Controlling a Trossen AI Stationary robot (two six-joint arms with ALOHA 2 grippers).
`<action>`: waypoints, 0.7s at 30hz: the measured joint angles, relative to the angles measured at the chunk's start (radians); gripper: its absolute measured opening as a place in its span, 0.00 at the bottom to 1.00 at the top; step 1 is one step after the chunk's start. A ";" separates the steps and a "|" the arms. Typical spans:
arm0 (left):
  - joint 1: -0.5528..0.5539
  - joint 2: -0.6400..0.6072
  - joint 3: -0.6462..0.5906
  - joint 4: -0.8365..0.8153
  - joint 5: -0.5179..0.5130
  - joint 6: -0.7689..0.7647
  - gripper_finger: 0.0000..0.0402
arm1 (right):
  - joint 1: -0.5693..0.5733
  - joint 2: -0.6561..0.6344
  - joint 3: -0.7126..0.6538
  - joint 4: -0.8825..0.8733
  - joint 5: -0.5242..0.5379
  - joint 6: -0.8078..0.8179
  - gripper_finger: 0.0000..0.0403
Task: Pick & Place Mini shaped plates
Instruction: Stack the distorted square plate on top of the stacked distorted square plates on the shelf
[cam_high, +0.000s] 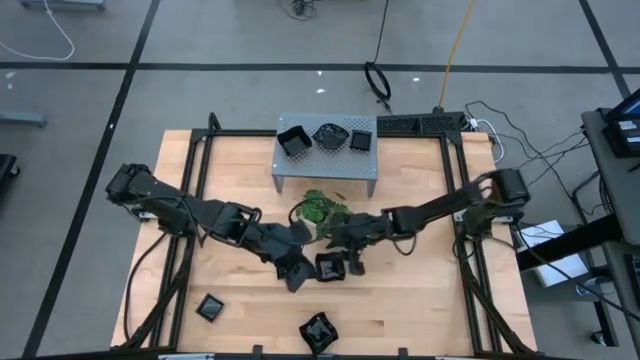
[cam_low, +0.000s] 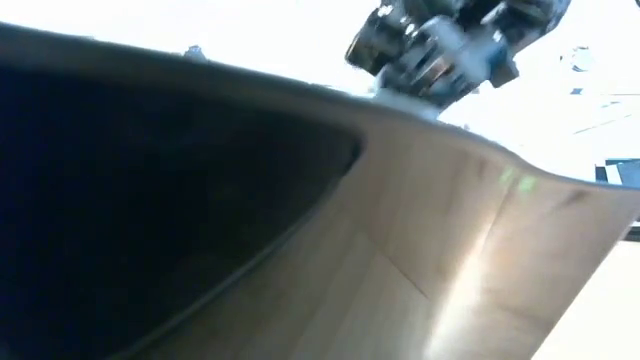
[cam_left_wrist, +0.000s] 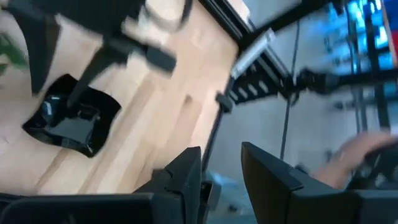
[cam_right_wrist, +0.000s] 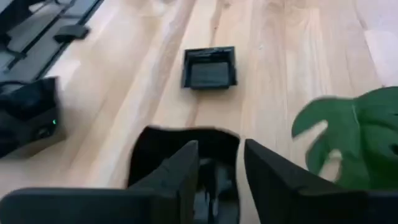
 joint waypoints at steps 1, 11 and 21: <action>-0.008 0.000 0.000 -0.004 0.014 0.024 0.29 | 0.005 -0.034 -0.002 -0.034 0.000 0.000 0.31; -0.110 0.131 0.000 -0.018 -0.006 -0.025 0.29 | 0.094 -0.462 -0.001 -0.449 0.145 0.000 0.31; -0.115 0.317 -0.002 -0.025 0.075 -0.080 0.36 | 0.190 -0.774 -0.002 -0.748 0.359 0.084 0.32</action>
